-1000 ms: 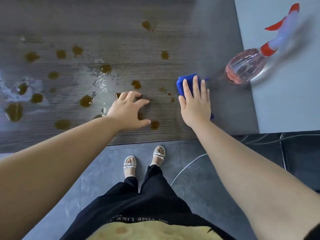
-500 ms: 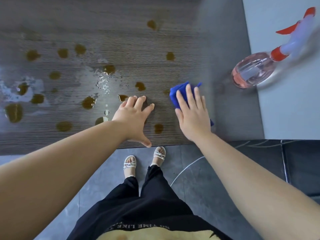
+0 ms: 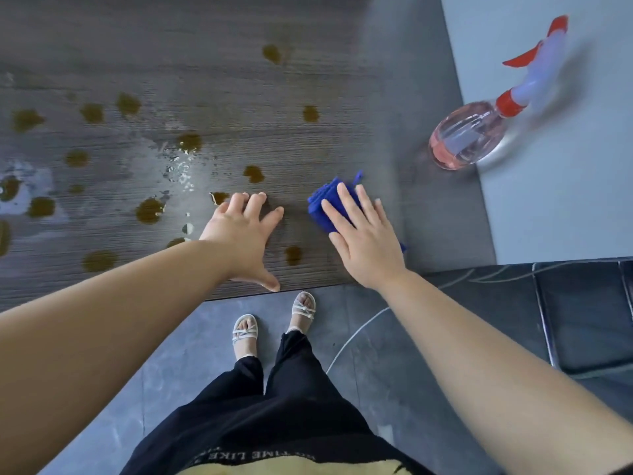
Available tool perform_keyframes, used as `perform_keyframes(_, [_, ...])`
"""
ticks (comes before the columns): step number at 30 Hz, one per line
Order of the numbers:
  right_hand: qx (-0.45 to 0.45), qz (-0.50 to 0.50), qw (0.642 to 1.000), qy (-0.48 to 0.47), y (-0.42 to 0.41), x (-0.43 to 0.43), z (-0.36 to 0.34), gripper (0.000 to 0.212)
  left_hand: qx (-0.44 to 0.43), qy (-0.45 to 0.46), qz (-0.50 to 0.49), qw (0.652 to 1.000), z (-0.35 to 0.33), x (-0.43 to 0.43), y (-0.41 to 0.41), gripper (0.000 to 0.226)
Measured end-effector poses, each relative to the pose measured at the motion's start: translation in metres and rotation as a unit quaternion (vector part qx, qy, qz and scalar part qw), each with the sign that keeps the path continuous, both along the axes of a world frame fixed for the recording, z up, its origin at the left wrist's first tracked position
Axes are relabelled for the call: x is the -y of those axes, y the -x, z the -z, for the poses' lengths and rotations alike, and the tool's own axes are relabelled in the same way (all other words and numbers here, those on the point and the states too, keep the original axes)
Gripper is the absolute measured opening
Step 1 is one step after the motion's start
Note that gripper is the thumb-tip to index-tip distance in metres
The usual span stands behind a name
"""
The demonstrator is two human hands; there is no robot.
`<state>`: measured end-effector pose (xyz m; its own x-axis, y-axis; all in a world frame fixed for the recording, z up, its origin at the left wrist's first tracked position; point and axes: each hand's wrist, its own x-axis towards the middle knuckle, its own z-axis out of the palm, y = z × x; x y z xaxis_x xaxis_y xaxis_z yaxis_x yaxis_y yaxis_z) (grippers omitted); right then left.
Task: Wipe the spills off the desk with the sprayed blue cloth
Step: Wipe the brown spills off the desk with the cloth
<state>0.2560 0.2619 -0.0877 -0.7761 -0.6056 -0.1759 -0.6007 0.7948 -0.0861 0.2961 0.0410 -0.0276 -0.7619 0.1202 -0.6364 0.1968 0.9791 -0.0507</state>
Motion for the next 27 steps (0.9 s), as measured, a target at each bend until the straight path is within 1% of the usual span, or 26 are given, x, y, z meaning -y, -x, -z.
perform_keyframes(1, [-0.008,0.037,0.999,-0.006,0.008,-0.012,-0.001,0.054,0.000,0.000,0.001,1.000,0.000,0.000,0.000,0.127])
perform_keyframes(3, [-0.015,0.155,0.987,-0.026,0.029,-0.017,-0.004,0.055,-0.003,-0.001,0.001,1.000,0.000,-0.001,0.000,0.127])
perform_keyframes(5, [-0.010,0.278,0.960,-0.020,0.048,0.002,-0.003,0.054,-0.002,-0.001,-0.001,1.000,0.001,-0.002,0.000,0.127])
perform_keyframes(6, [-0.005,0.312,0.950,-0.010,0.050,0.019,-0.005,0.055,0.000,-0.001,-0.004,1.000,0.001,-0.002,-0.001,0.127])
perform_keyframes(7, [-0.001,0.312,0.950,-0.005,0.047,0.034,-0.005,0.055,0.000,-0.001,-0.006,1.000,0.001,-0.002,-0.001,0.127])
perform_keyframes(8, [-0.004,0.277,0.961,0.002,0.039,0.046,-0.005,0.055,-0.002,-0.001,-0.006,1.000,0.001,-0.001,-0.001,0.127])
perform_keyframes(10, [-0.003,0.131,0.991,0.021,0.012,0.051,-0.003,0.054,-0.005,-0.002,-0.004,1.000,0.001,-0.001,0.000,0.126])
perform_keyframes(11, [-0.001,0.054,0.998,0.023,0.002,0.043,-0.002,0.054,-0.006,-0.003,-0.002,1.000,0.001,0.000,0.000,0.126])
perform_keyframes(12, [0.002,0.008,1.000,0.021,-0.003,0.029,-0.002,0.054,-0.006,-0.004,0.002,1.000,0.001,0.000,0.000,0.126])
perform_keyframes(13, [0.007,0.000,1.000,0.018,0.000,0.013,-0.002,0.054,-0.005,-0.003,0.004,1.000,0.001,0.001,0.000,0.127])
perform_keyframes(14, [0.001,0.036,0.999,0.015,0.007,-0.001,-0.001,0.053,-0.003,-0.002,0.005,1.000,0.002,0.001,-0.001,0.127])
perform_keyframes(16, [-0.015,0.167,0.986,-0.001,0.029,-0.018,-0.002,0.052,0.000,0.002,0.008,1.000,0.002,0.001,0.000,0.127])
perform_keyframes(18, [-0.001,0.297,0.955,-0.013,0.051,-0.012,-0.003,0.053,0.002,0.004,0.008,1.000,0.002,-0.001,0.000,0.127])
perform_keyframes(19, [0.004,0.340,0.940,-0.009,0.055,-0.002,-0.005,0.054,0.001,0.005,0.009,1.000,0.002,-0.001,0.000,0.127])
perform_keyframes(20, [0.009,0.364,0.931,-0.003,0.055,0.011,-0.007,0.055,0.001,0.007,0.008,1.000,0.002,-0.002,0.000,0.127])
perform_keyframes(21, [0.013,0.362,0.932,0.001,0.051,0.022,-0.008,0.057,0.000,0.009,0.008,1.000,0.002,-0.002,0.000,0.127])
perform_keyframes(22, [0.011,0.334,0.942,0.003,0.041,0.030,-0.006,0.058,-0.001,0.012,0.008,1.000,0.002,-0.003,0.000,0.127])
perform_keyframes(25, [0.000,0.159,0.987,0.008,0.003,0.029,-0.003,0.059,-0.004,0.013,0.011,1.000,0.001,-0.003,0.000,0.127])
perform_keyframes(26, [-0.001,0.117,0.993,0.006,-0.001,0.021,-0.002,0.059,-0.004,0.011,0.012,1.000,0.001,-0.002,0.000,0.127])
perform_keyframes(27, [-0.005,0.101,0.995,0.003,0.000,0.012,-0.002,0.059,-0.004,0.009,0.012,1.000,0.001,-0.003,0.000,0.127])
